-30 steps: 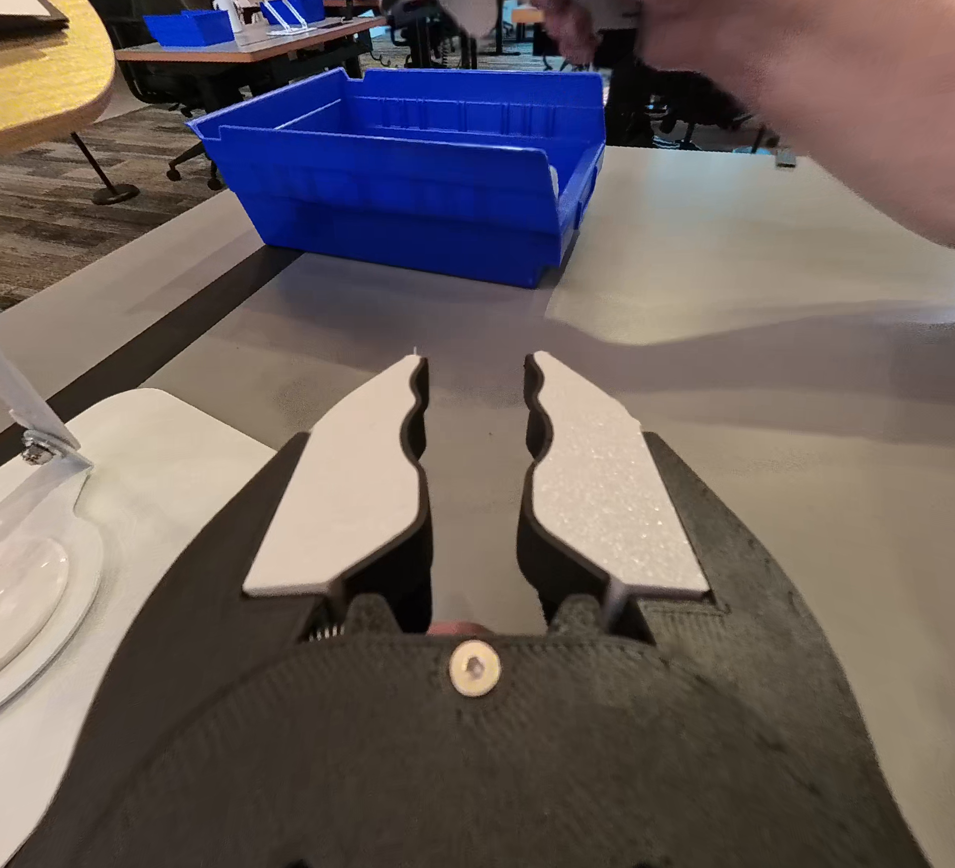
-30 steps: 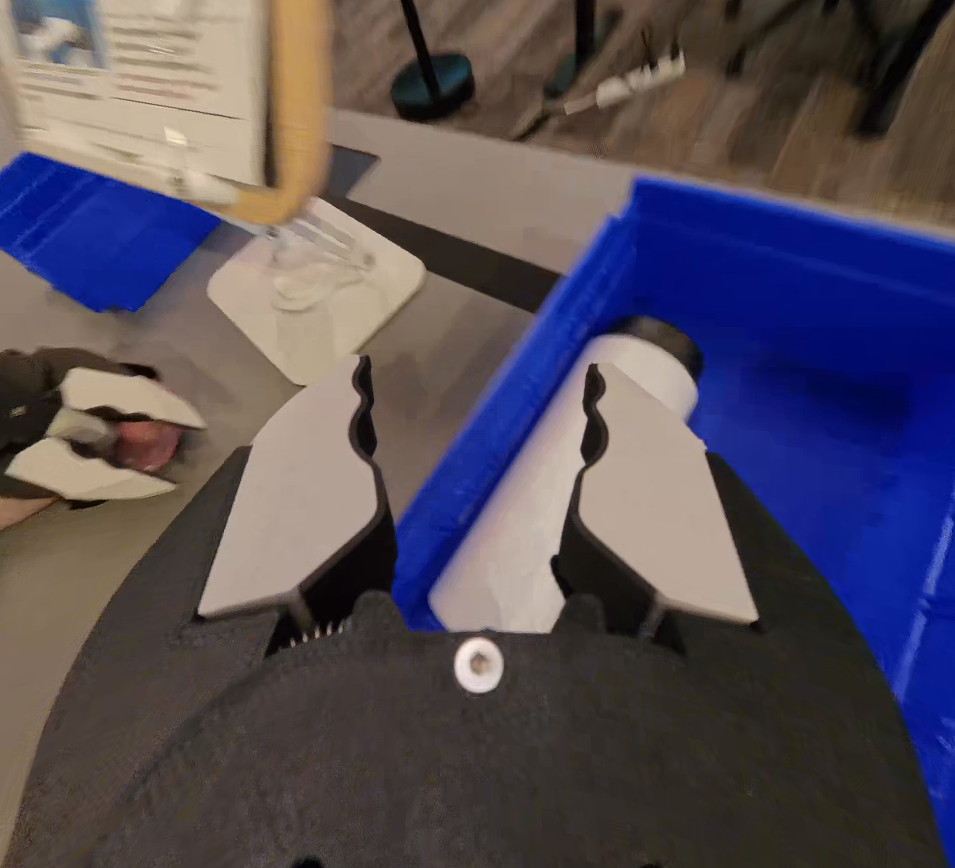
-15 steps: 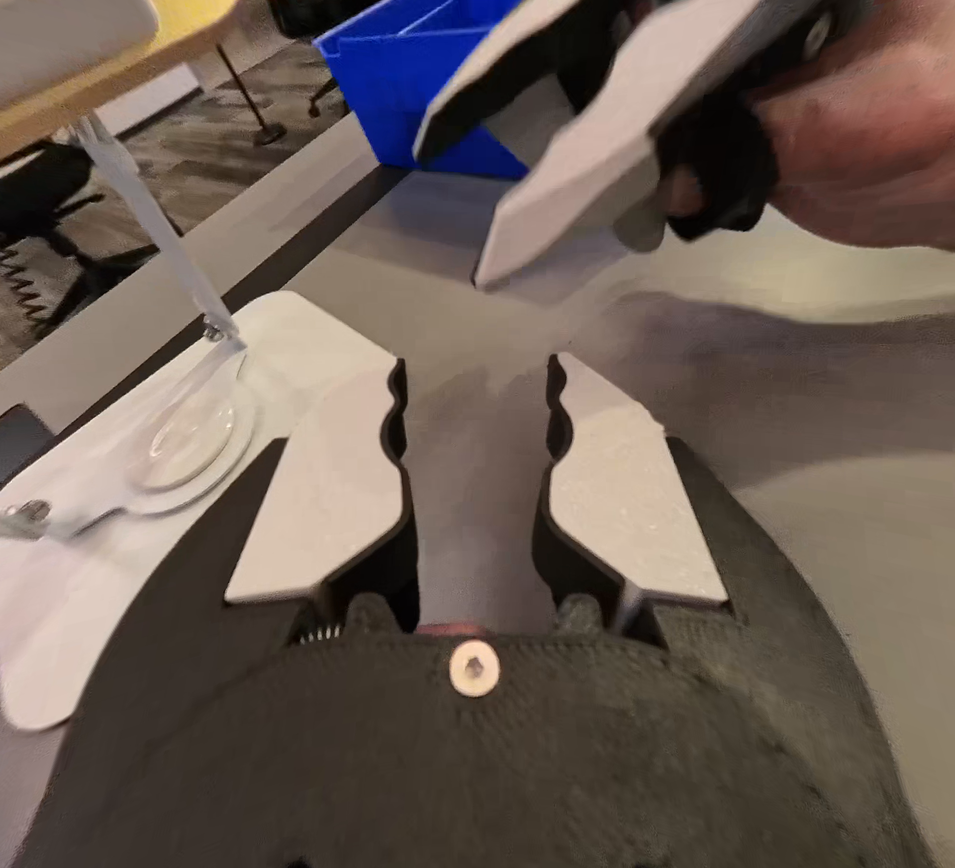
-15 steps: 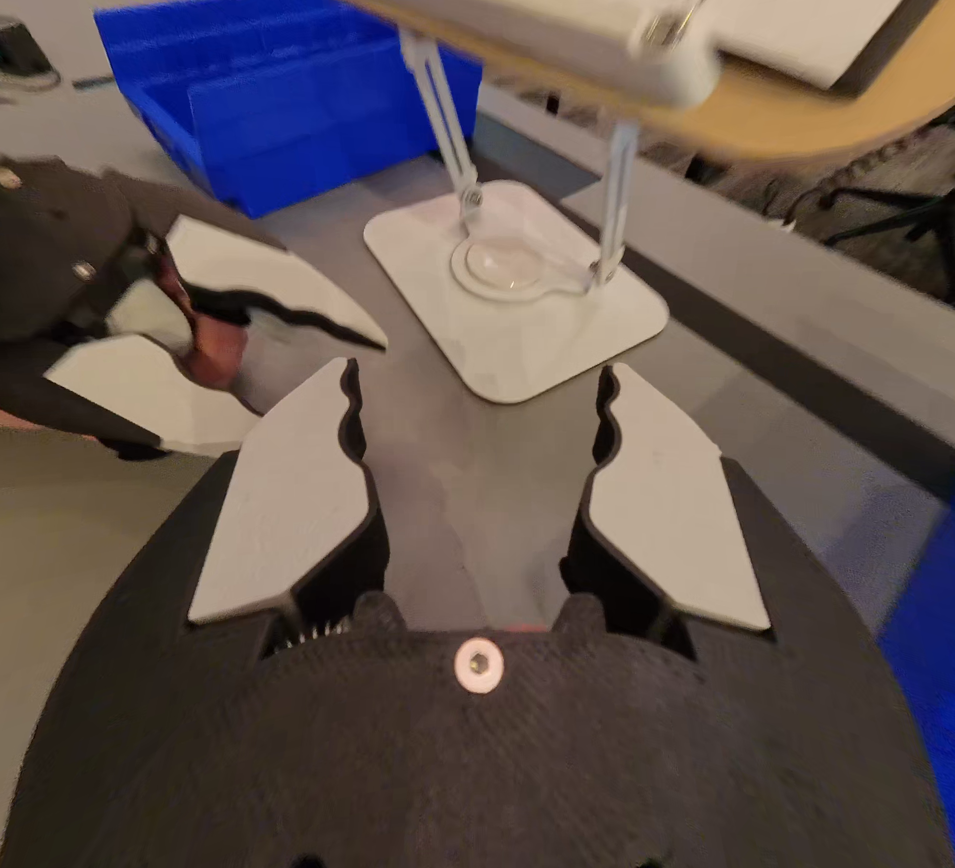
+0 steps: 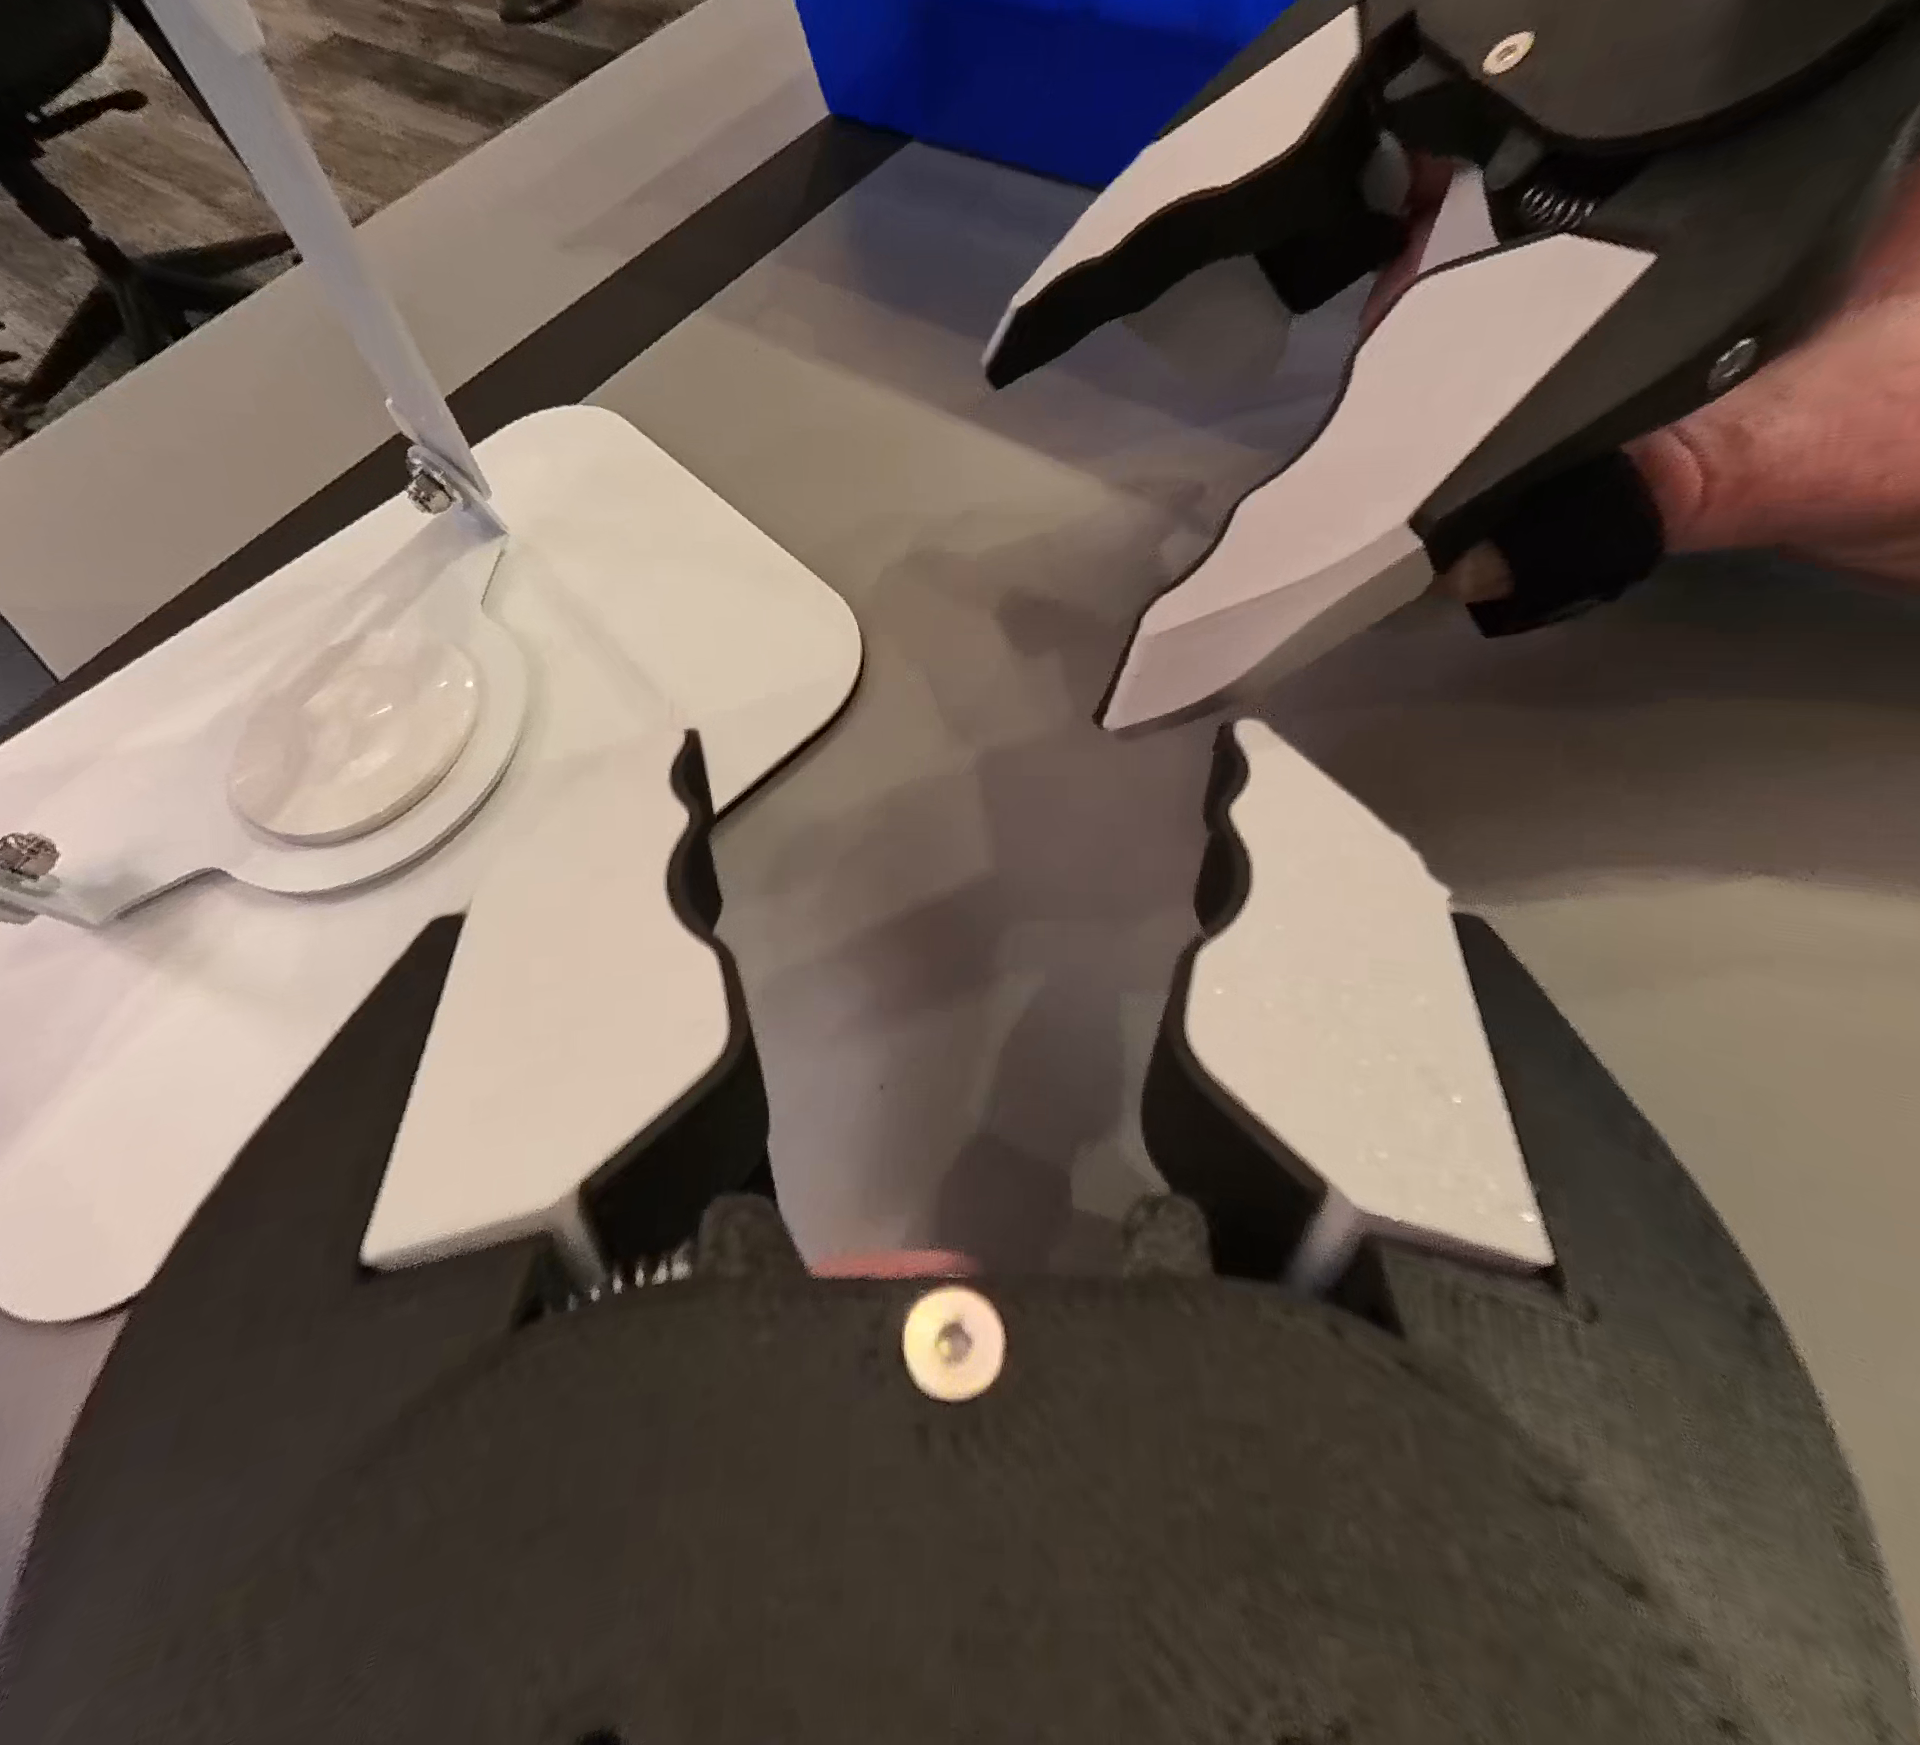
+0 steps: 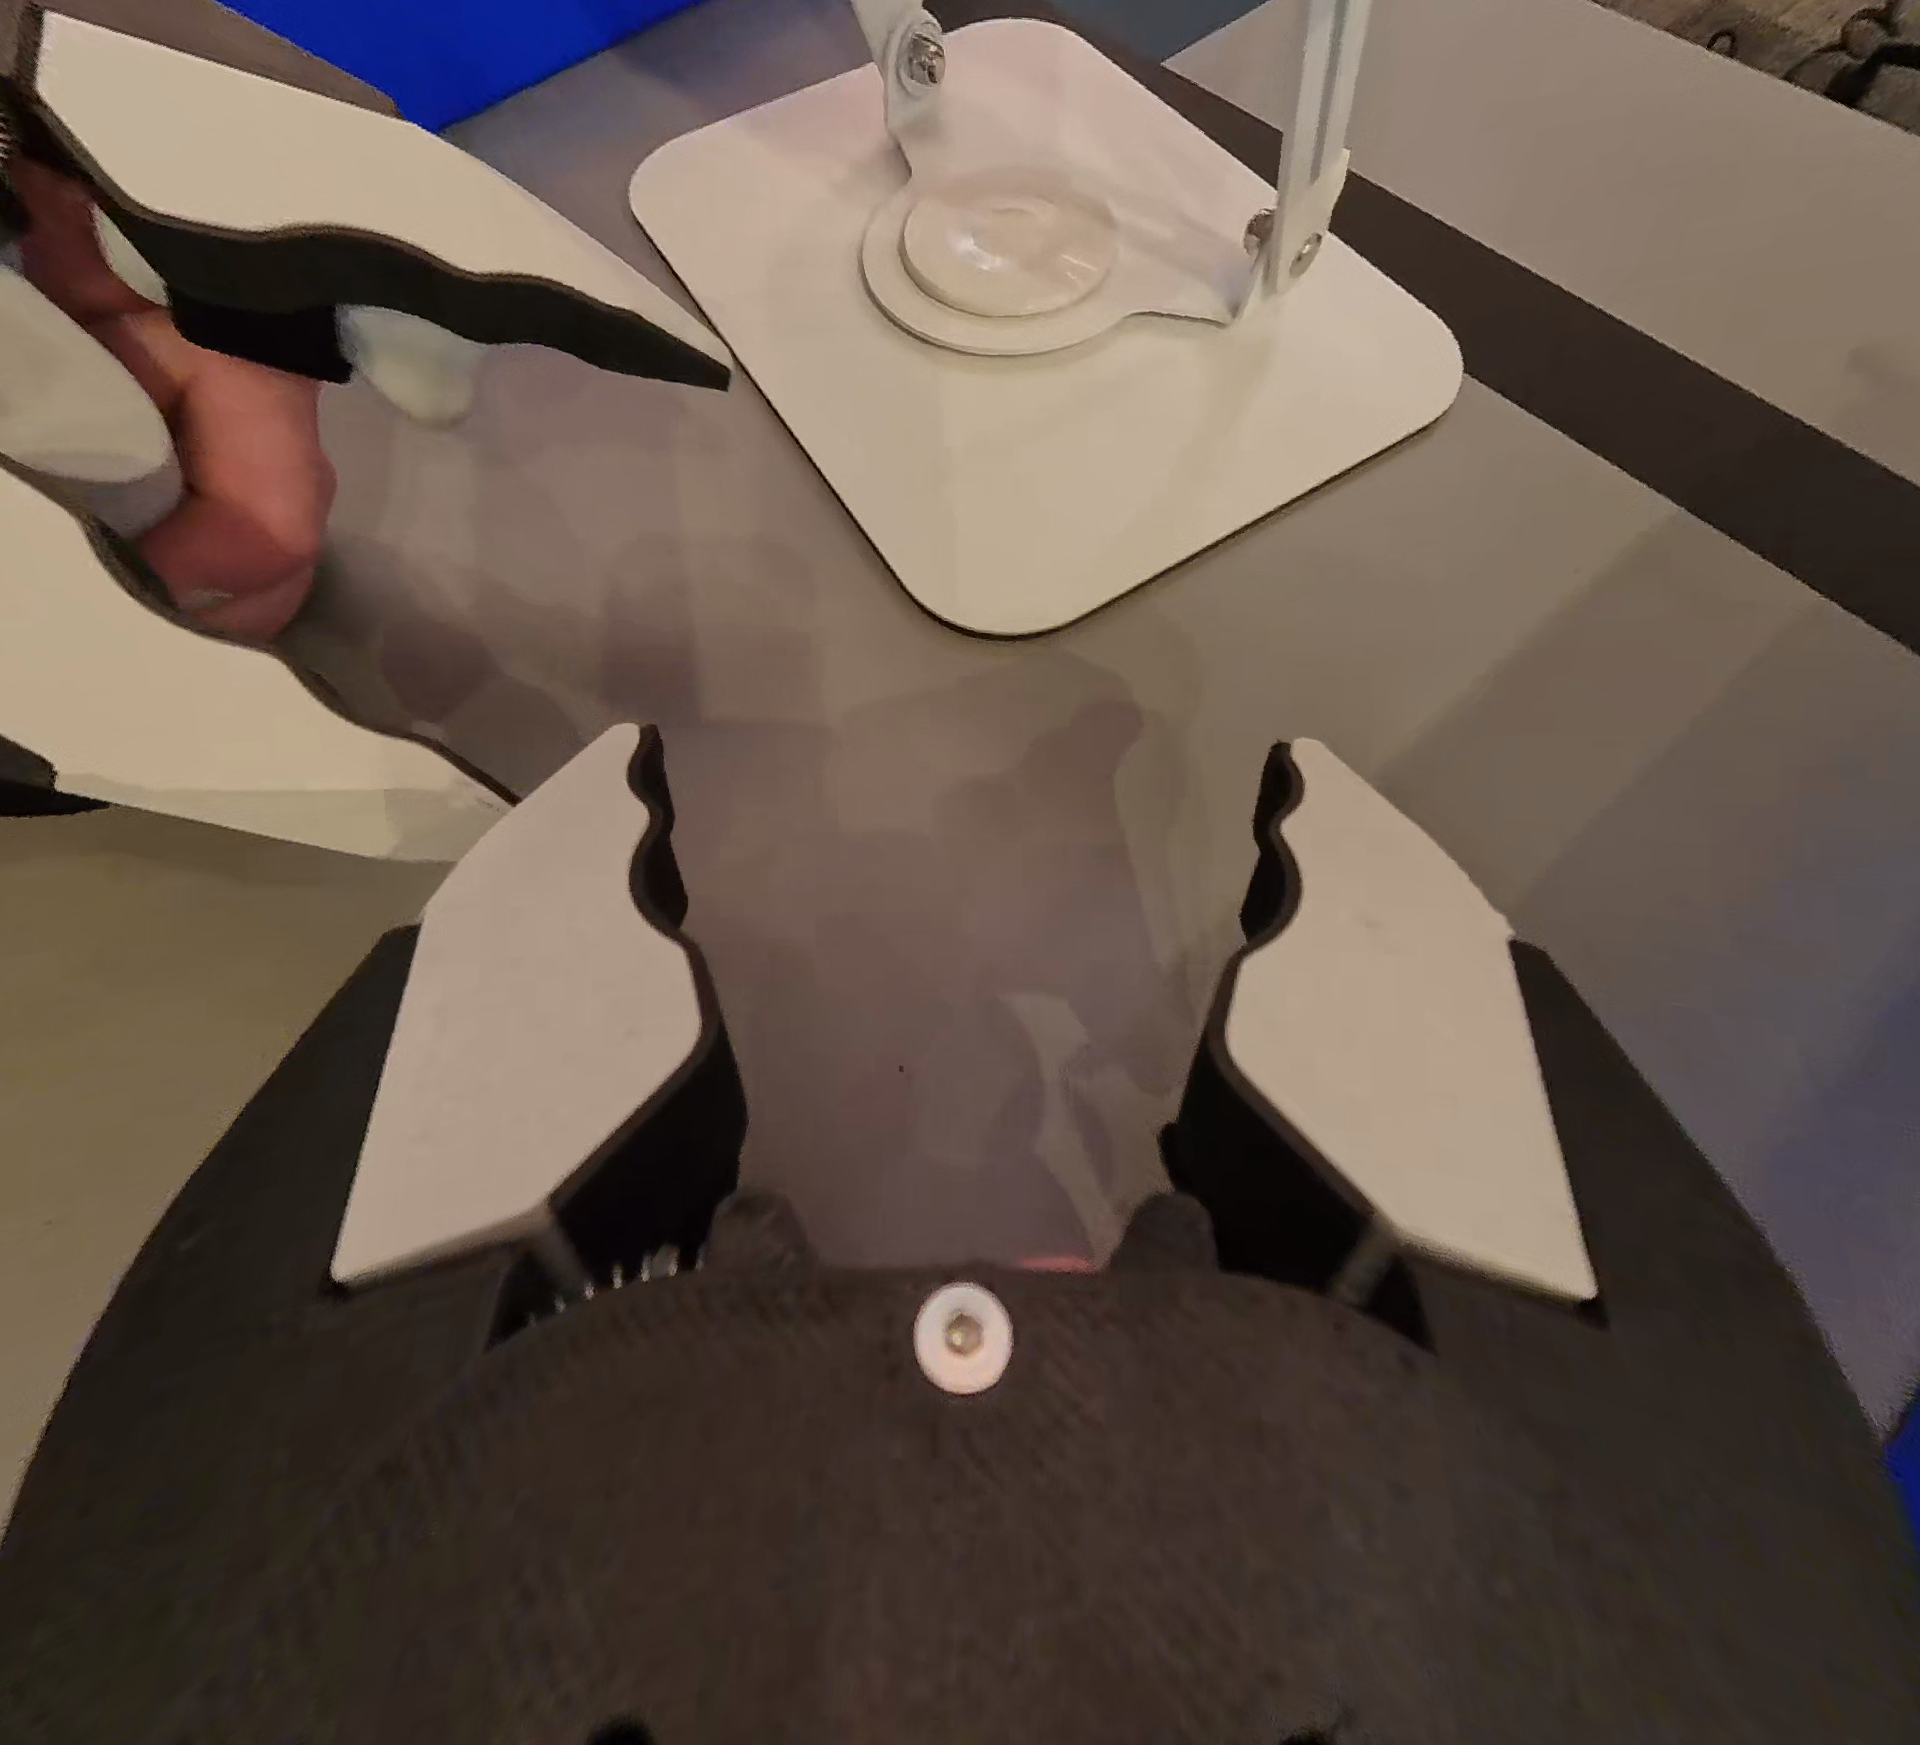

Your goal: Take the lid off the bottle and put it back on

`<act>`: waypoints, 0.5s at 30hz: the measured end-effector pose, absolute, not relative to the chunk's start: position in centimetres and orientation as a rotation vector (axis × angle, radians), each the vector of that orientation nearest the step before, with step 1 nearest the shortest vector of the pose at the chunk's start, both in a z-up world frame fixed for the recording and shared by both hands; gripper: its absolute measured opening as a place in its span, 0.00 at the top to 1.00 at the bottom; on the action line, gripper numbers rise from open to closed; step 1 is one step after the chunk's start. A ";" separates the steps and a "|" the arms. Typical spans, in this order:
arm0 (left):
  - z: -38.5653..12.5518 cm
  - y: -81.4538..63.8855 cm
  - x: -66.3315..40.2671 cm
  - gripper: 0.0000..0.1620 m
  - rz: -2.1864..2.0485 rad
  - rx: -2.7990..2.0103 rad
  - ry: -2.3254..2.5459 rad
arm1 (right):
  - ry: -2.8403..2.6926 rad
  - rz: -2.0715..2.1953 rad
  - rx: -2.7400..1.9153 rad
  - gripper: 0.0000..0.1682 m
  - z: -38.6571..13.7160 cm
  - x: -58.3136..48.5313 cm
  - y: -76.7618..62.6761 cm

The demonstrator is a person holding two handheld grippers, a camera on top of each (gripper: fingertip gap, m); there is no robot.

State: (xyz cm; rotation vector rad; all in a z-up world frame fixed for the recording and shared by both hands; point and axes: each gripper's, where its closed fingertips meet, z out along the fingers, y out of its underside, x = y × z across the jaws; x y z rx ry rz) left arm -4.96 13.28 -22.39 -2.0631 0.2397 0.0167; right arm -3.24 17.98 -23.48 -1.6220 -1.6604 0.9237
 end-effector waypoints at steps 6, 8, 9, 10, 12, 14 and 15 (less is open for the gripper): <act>-23.1 13.3 -5.4 0.44 -0.008 -2.118 0.213 | -1.719 0.845 -1.648 0.36 -24.6 -3.0 18.3; -23.4 13.3 -5.3 0.44 -0.008 -2.132 0.222 | -1.748 0.814 -1.648 0.34 -25.1 -3.0 18.1; -23.5 13.3 -5.3 0.44 -0.005 -2.143 0.230 | -1.759 0.801 -1.649 0.35 -25.3 -3.0 18.1; -23.7 13.3 -5.2 0.44 -0.002 -2.154 0.238 | -1.769 0.790 -1.649 0.35 -25.4 -3.0 18.0; -24.0 13.3 -5.1 0.44 -0.003 -2.175 0.251 | -1.797 0.773 -1.653 0.36 -25.8 -2.9 18.0; -24.3 13.3 -5.1 0.43 -0.008 -2.192 0.252 | -1.811 0.761 -1.662 0.36 -26.1 -2.8 18.0; -24.4 13.3 -5.1 0.43 -0.013 -2.197 0.253 | -1.815 0.757 -1.663 0.36 -26.1 -2.8 17.9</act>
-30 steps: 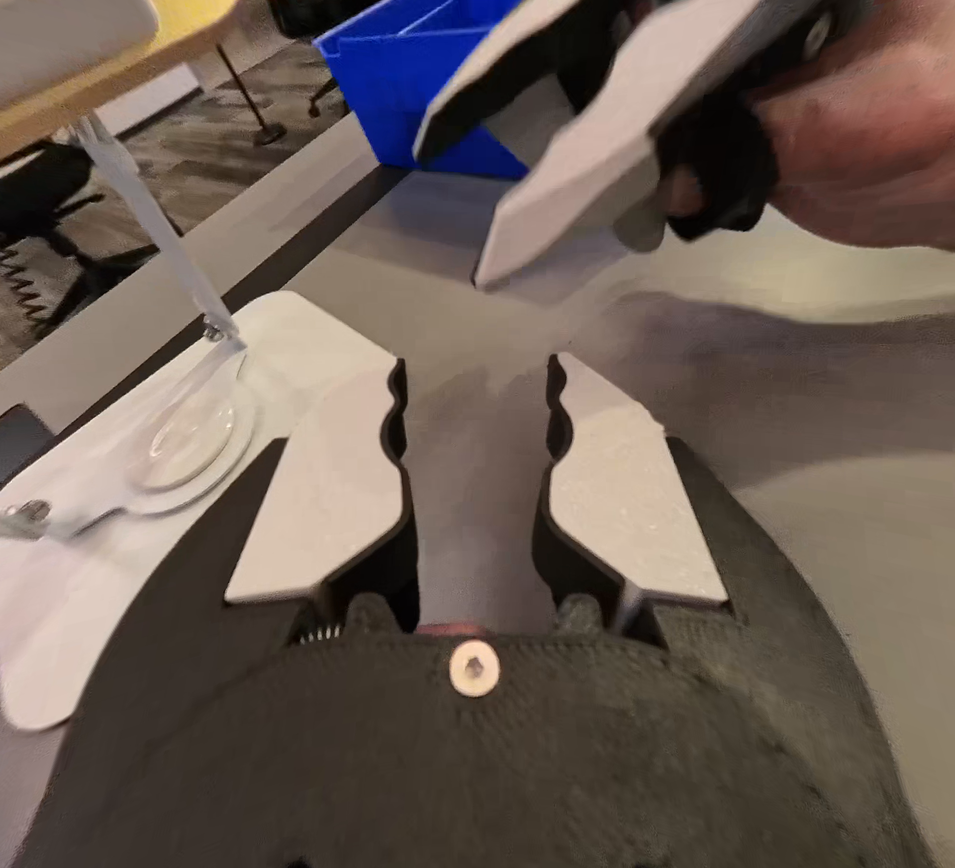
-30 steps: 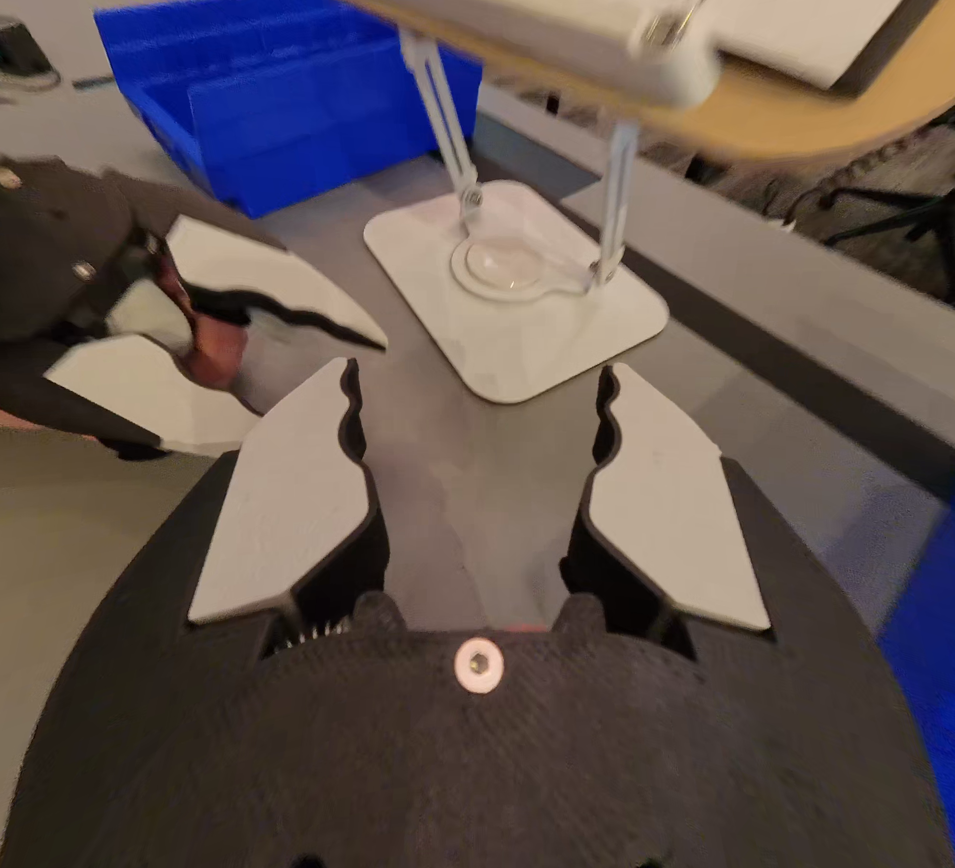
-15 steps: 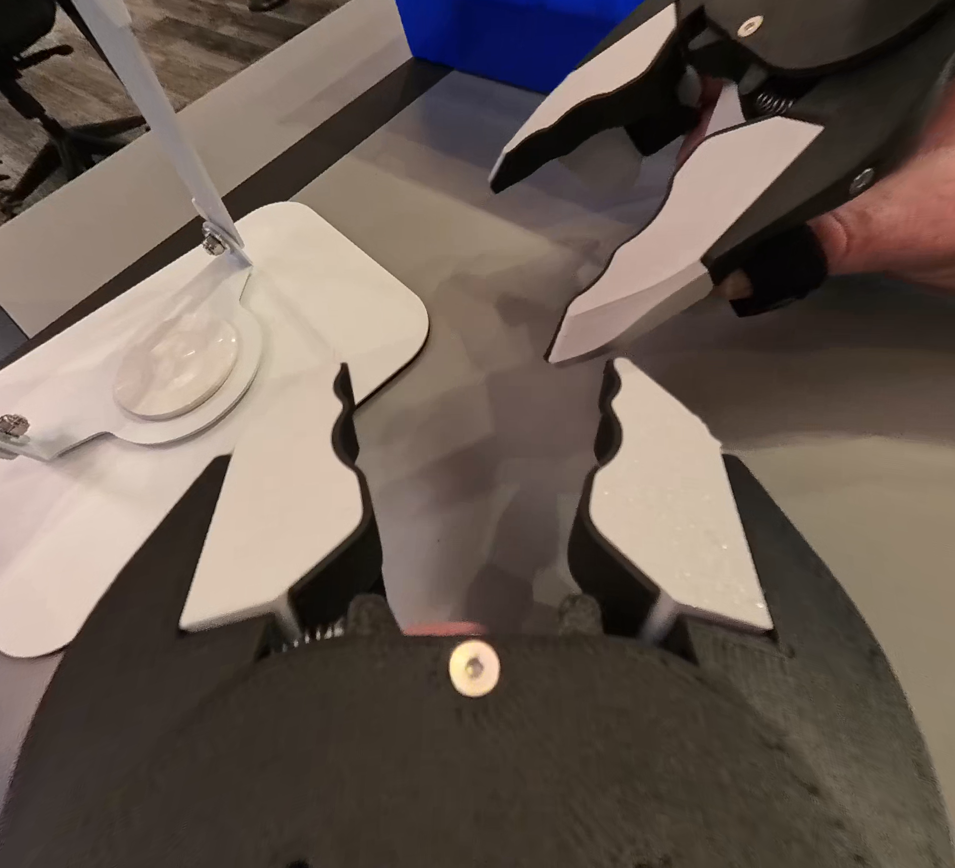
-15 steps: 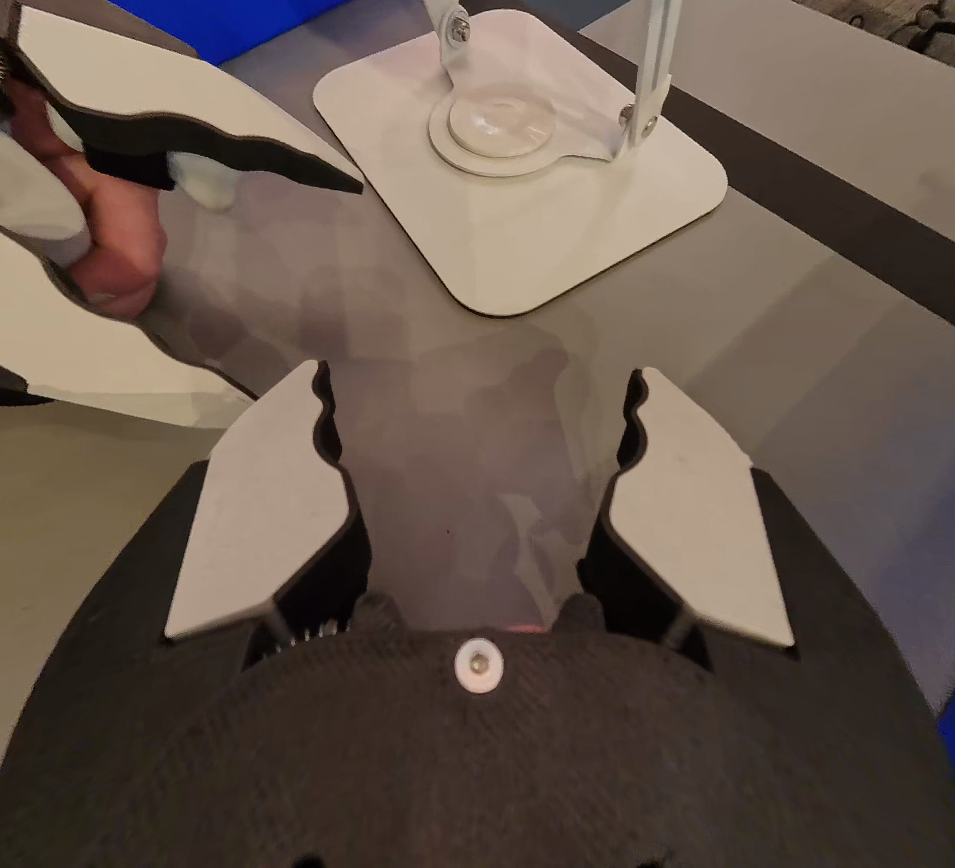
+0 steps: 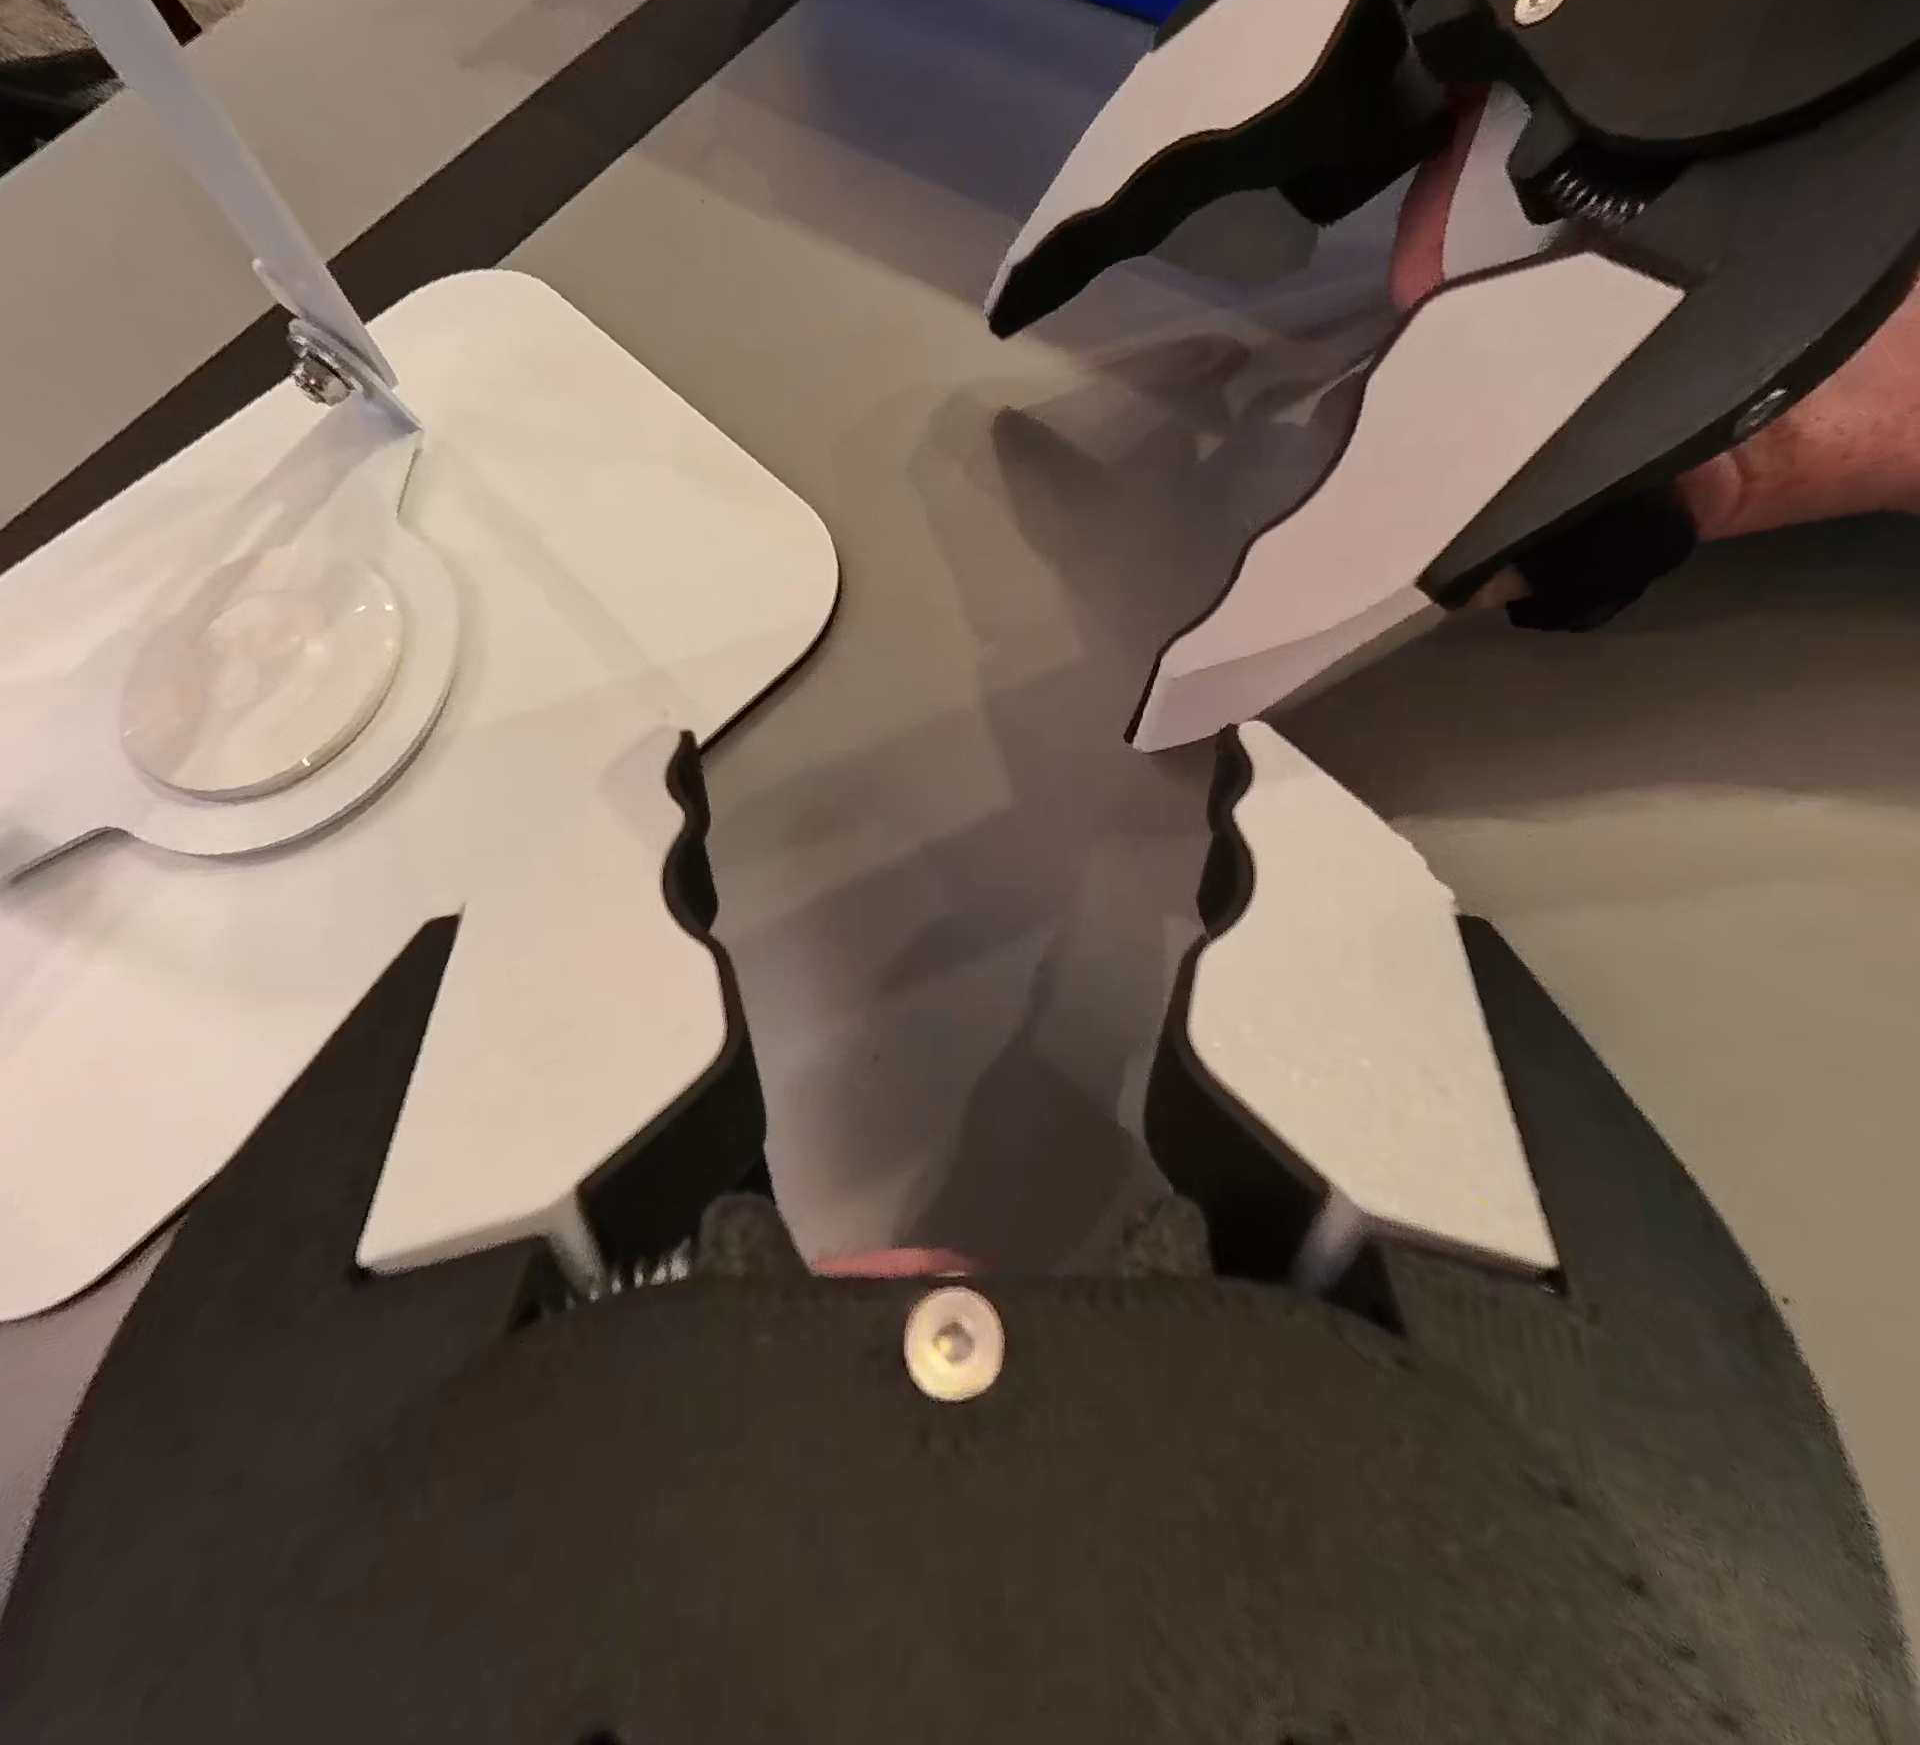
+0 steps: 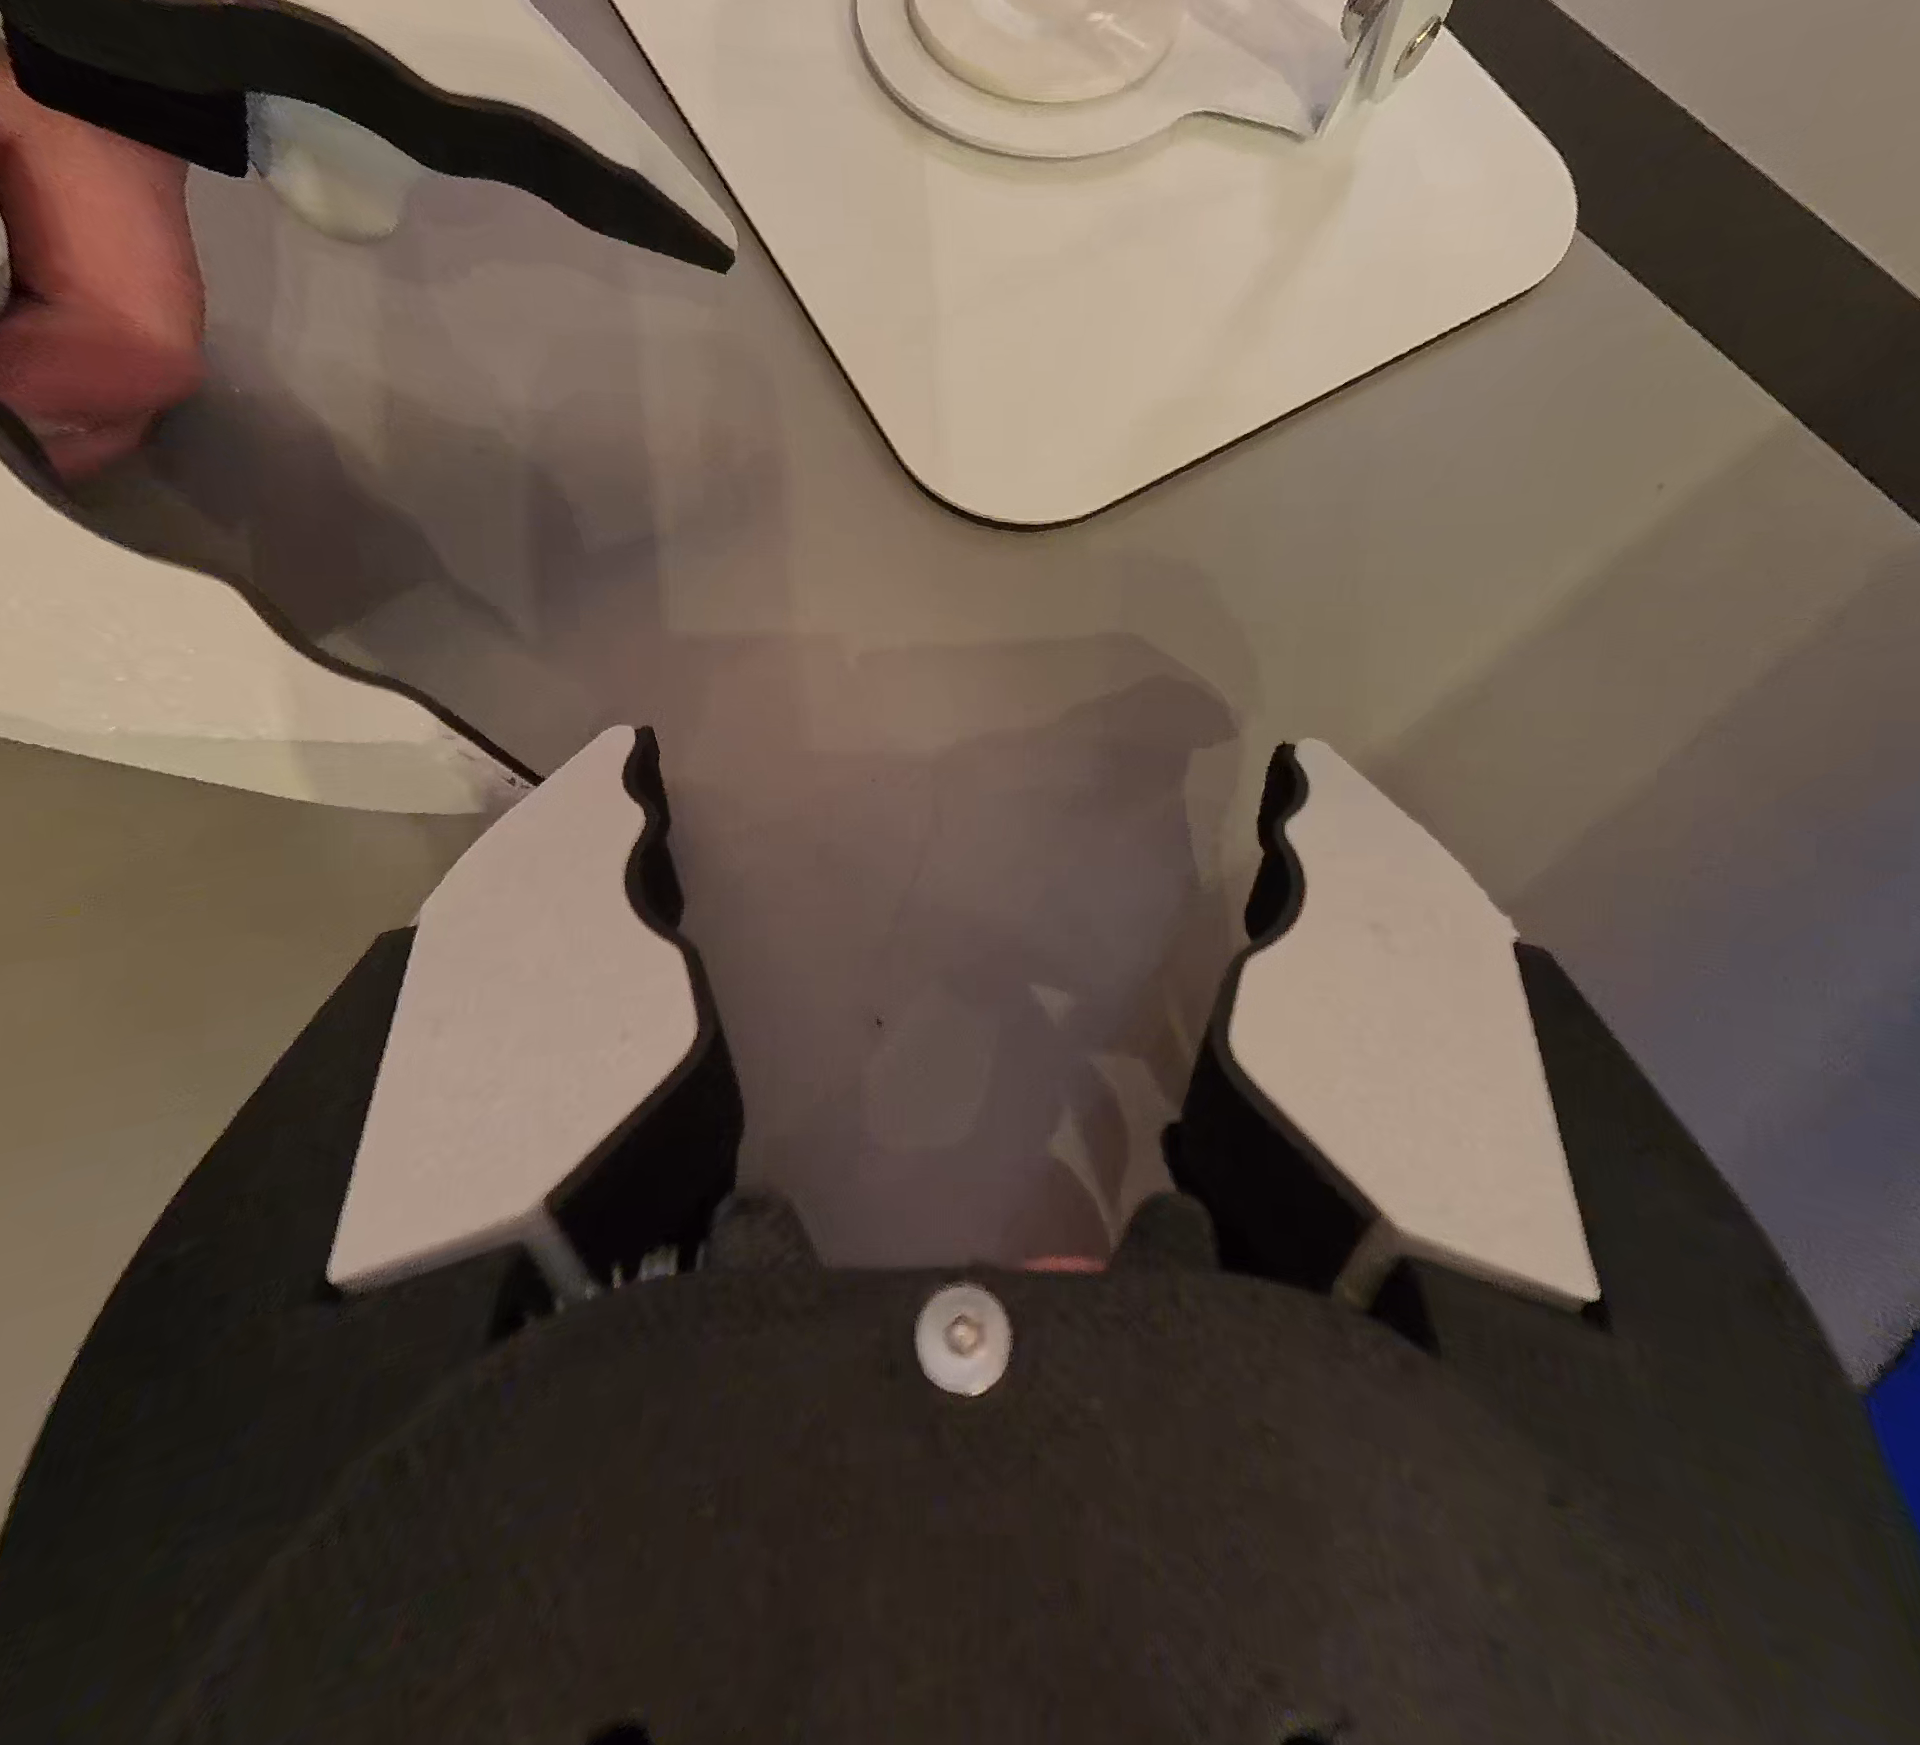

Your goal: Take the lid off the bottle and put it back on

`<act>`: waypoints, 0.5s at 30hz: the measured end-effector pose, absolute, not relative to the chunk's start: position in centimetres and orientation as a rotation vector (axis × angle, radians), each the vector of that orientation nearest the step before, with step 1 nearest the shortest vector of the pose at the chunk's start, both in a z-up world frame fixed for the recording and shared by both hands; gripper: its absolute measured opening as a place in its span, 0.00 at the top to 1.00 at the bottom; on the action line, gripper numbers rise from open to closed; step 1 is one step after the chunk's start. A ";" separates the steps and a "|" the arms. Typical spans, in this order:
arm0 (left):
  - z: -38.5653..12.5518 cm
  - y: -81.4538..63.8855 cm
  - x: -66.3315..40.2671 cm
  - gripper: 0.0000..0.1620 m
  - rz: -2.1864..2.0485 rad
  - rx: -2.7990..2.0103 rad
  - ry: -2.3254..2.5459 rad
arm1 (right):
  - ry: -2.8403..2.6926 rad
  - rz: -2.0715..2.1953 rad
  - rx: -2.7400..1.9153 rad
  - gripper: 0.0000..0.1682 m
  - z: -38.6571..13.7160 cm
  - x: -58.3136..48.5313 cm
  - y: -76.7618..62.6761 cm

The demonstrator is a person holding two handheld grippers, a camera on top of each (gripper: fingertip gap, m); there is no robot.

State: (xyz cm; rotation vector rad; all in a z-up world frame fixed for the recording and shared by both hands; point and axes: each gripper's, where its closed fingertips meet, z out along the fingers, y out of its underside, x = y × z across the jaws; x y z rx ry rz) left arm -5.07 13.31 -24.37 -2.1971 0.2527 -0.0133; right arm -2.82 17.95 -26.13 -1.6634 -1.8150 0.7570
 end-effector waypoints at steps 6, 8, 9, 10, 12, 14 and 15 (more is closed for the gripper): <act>-24.6 13.3 -5.1 0.43 -0.033 -2.211 0.250 | -1.827 0.752 -1.664 0.37 -26.3 -2.8 17.9; -24.6 13.3 -5.0 0.43 -0.032 -2.215 0.253 | -1.832 0.748 -1.664 0.37 -26.3 -2.8 17.8; -24.6 13.3 -5.0 0.43 -0.032 -2.216 0.254 | -1.835 0.747 -1.663 0.37 -26.4 -2.8 17.8; -24.7 13.3 -5.0 0.43 -0.032 -2.218 0.255 | -1.837 0.746 -1.663 0.37 -26.4 -2.8 17.8; -24.7 13.3 -5.0 0.43 -0.033 -2.220 0.255 | -1.839 0.744 -1.663 0.37 -26.4 -2.8 17.8; -24.7 13.2 -5.0 0.43 -0.032 -2.221 0.256 | -1.841 0.744 -1.663 0.37 -26.5 -2.8 17.8; -24.7 13.2 -5.0 0.43 -0.031 -2.222 0.257 | -1.843 0.743 -1.663 0.37 -26.5 -2.8 17.8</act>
